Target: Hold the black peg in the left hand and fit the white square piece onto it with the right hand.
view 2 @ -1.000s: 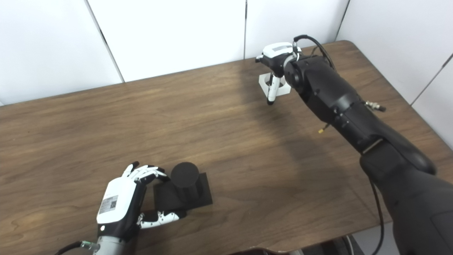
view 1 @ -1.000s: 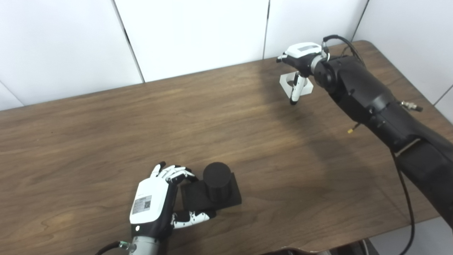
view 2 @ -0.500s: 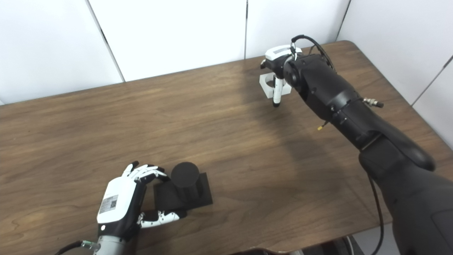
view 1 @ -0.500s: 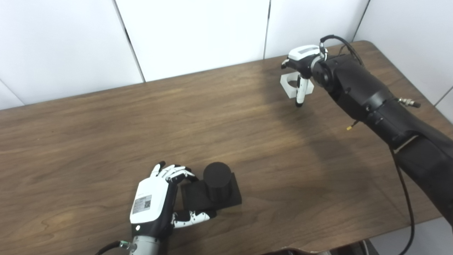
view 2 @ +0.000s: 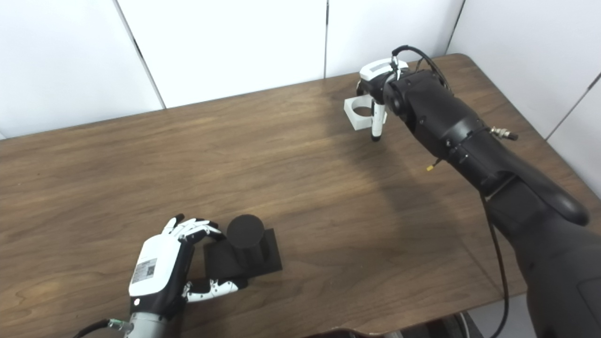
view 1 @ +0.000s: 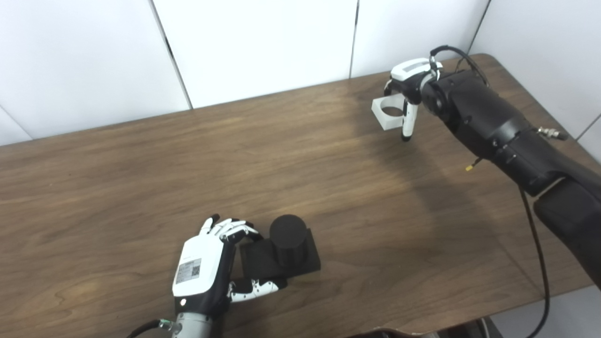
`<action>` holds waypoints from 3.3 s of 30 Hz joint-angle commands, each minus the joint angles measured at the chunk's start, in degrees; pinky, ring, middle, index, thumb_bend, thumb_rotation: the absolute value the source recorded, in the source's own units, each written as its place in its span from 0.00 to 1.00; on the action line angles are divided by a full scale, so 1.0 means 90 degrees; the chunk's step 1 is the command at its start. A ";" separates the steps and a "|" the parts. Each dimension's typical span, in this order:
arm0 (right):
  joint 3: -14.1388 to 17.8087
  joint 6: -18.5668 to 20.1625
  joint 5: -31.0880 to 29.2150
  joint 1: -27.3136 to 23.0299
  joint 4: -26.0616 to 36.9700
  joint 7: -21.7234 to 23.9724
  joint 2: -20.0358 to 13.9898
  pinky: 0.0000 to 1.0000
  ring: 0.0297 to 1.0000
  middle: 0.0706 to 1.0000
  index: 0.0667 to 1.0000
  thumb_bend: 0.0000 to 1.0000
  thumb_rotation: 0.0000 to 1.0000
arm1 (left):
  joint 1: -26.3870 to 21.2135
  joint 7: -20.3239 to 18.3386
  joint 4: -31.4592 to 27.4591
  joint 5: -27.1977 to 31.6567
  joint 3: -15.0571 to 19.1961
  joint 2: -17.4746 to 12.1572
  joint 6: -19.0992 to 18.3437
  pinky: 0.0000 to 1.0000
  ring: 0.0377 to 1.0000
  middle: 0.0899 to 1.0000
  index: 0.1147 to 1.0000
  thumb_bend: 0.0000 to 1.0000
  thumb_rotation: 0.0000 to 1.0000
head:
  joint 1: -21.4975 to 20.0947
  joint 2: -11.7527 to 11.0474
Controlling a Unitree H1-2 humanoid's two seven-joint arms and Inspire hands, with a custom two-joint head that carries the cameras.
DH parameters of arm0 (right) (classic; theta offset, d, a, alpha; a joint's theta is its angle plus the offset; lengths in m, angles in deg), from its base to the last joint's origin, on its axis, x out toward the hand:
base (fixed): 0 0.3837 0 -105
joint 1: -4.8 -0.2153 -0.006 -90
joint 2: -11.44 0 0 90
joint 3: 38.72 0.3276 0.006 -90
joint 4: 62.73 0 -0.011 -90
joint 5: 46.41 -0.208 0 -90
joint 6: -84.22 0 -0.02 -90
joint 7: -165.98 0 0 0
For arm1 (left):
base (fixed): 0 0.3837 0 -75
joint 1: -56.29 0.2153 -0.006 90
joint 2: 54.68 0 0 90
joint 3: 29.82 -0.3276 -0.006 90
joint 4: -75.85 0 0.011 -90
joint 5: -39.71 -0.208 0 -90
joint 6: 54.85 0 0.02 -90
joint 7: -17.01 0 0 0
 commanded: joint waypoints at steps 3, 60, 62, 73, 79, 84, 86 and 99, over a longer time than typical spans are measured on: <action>0.0180 -0.0296 -0.0005 -0.0197 0.0066 -0.0367 -0.0269 0.95 0.99 0.92 0.67 0.82 0.28 | 0.0048 -0.0228 0.0012 -0.0149 -0.0065 -0.0036 -0.0057 0.96 0.83 0.74 0.42 0.51 0.05 | -0.0009 0.0025; 0.1305 -0.0265 -0.1671 0.0811 0.5554 0.1621 -0.0206 0.78 0.84 0.70 0.45 0.52 0.13 | -0.0053 -0.0397 0.0049 -0.0574 -0.0514 0.0434 -0.0503 0.95 0.84 0.75 0.42 0.51 0.05 | 0.1004 0.0104; 0.1295 -0.0149 -0.1696 0.0728 0.5870 0.1870 -0.0100 0.77 0.84 0.71 0.45 0.52 0.13 | -0.0073 -0.0374 0.0082 -0.0611 -0.0572 0.0450 -0.0534 0.95 0.84 0.75 0.42 0.51 0.05 | 0.1057 0.0116; 0.1323 0.0241 -0.2108 0.0294 0.6962 0.2573 0.0462 0.73 0.81 0.69 0.45 0.52 0.13 | -0.0181 -0.0314 0.0229 -0.0681 -0.0721 0.0527 -0.0623 0.94 0.83 0.75 0.42 0.51 0.05 | 0.1194 0.0120; 0.1256 0.0438 -0.2184 0.0088 0.7294 0.2907 0.0702 0.72 0.81 0.68 0.45 0.52 0.13 | -0.0224 -0.0314 0.0285 -0.0677 -0.0727 0.0553 -0.0645 0.93 0.83 0.75 0.42 0.51 0.05 | 0.1193 0.0118; 0.1140 0.0488 -0.2176 0.0056 0.7425 0.3086 0.0827 0.70 0.80 0.68 0.45 0.52 0.13 | -0.0258 -0.0375 0.0301 -0.0703 -0.0739 0.0581 -0.0706 0.93 0.84 0.75 0.42 0.51 0.05 | 0.1222 0.0137; 0.1104 0.0482 -0.2150 0.0088 0.7445 0.3150 0.0839 0.70 0.80 0.69 0.45 0.52 0.13 | -0.0266 -0.0380 0.0298 -0.0739 -0.0753 0.0593 -0.0727 0.93 0.84 0.75 0.42 0.51 0.05 | 0.1243 0.0154; 0.0886 0.0157 -0.2024 0.0467 0.7371 0.3185 0.0761 0.74 0.81 0.68 0.45 0.52 0.13 | -0.0278 -0.0338 0.0316 -0.0744 -0.0777 0.0599 -0.0760 0.93 0.83 0.75 0.42 0.51 0.05 | 0.1290 0.0150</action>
